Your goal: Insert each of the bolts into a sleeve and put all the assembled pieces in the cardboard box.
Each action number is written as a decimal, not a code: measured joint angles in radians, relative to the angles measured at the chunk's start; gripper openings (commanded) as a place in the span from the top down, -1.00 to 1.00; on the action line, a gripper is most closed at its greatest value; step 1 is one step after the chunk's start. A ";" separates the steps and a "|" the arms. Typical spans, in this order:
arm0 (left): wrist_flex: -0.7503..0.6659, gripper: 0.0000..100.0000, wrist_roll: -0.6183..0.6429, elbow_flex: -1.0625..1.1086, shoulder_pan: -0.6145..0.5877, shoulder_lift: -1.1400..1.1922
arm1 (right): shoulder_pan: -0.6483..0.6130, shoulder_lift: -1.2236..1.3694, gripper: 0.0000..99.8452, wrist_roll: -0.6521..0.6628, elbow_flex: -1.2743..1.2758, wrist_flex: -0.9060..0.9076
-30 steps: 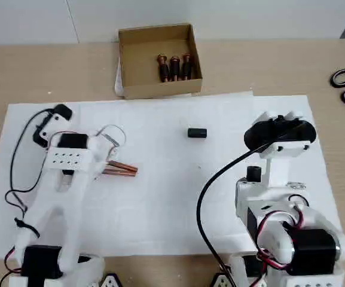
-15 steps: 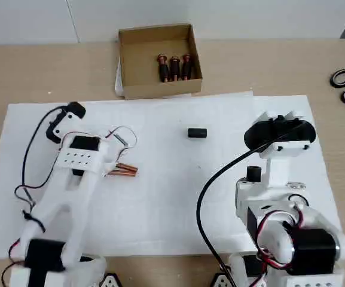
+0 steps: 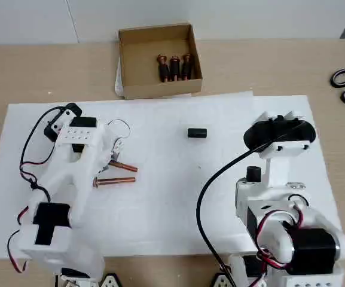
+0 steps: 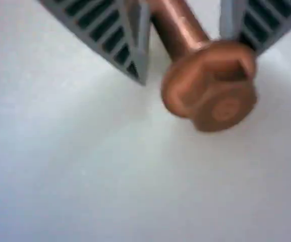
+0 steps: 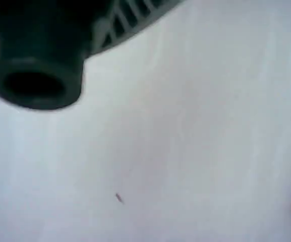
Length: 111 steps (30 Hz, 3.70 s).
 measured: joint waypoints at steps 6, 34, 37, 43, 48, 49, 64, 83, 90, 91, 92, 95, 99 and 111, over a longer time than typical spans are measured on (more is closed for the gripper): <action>0.005 0.81 0.003 -0.035 -0.002 0.060 | 0.000 0.000 0.99 0.000 0.000 0.000; 0.104 0.99 0.002 -0.152 -0.044 0.114 | 0.000 0.000 0.99 0.000 0.000 0.002; 0.137 0.99 0.002 -0.157 -0.049 0.115 | 0.000 0.000 0.99 0.000 0.000 0.002; 0.226 0.99 -0.002 -0.215 -0.058 0.120 | 0.000 0.000 0.99 0.000 0.000 0.002; 0.327 0.99 -0.002 -0.381 -0.043 0.120 | 0.000 0.000 0.99 0.000 0.000 0.002; 0.354 0.99 -0.002 -0.419 -0.031 0.120 | 0.000 0.000 0.99 0.000 0.000 0.002; 0.546 0.99 -0.206 -0.957 0.089 0.121 | 0.000 0.000 0.99 0.000 0.000 0.002; 0.557 0.99 -0.585 -1.286 0.196 -0.270 | -0.230 0.000 0.99 0.000 0.000 -0.106; 0.557 0.99 -0.598 -1.258 0.198 -0.477 | -0.301 0.000 0.99 0.000 0.000 -0.121; 0.557 0.99 -0.598 -1.231 0.198 -0.516 | -0.318 0.000 0.99 0.000 0.000 -0.121; 0.557 0.99 -0.601 -1.192 0.198 -0.557 | -0.333 0.000 0.99 0.000 0.000 -0.121; 0.557 0.99 -0.631 -1.033 0.198 -0.697 | -0.381 0.000 0.99 0.000 0.002 -0.123; 0.557 0.99 -0.647 -0.740 0.198 -0.914 | -0.407 0.000 0.99 0.000 0.003 -0.123; 0.155 0.99 -0.647 0.150 0.198 -1.485 | -0.473 -0.002 0.99 -0.044 0.035 -0.201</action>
